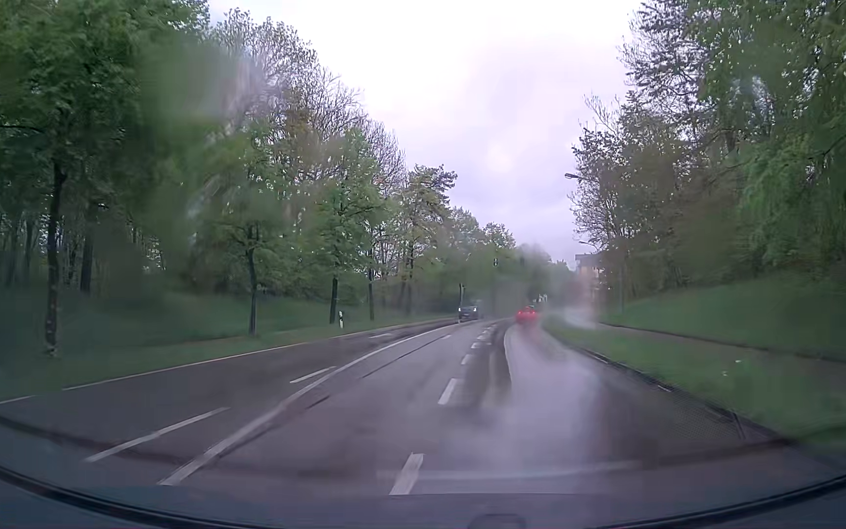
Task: Follow the waypoints while adhering to traffic rules and regulations
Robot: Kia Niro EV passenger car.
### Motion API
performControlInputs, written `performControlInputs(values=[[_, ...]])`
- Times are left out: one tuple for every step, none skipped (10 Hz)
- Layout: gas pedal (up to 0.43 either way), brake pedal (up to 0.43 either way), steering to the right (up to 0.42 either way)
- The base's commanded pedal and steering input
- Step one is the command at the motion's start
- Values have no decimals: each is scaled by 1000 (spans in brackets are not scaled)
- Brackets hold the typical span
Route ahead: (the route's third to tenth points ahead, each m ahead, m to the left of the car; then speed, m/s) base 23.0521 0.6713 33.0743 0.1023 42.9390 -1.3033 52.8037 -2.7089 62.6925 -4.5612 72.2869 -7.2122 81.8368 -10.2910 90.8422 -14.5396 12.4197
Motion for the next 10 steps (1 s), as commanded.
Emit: performControlInputs(values=[[87, 0, -3], [87, 0, -3], [87, 0, -3], [87, 0, -2], [87, 0, -1], [87, 0, 1], [87, 0, 4], [87, 0, 7], [87, 0, 8], [87, 0, 9]])
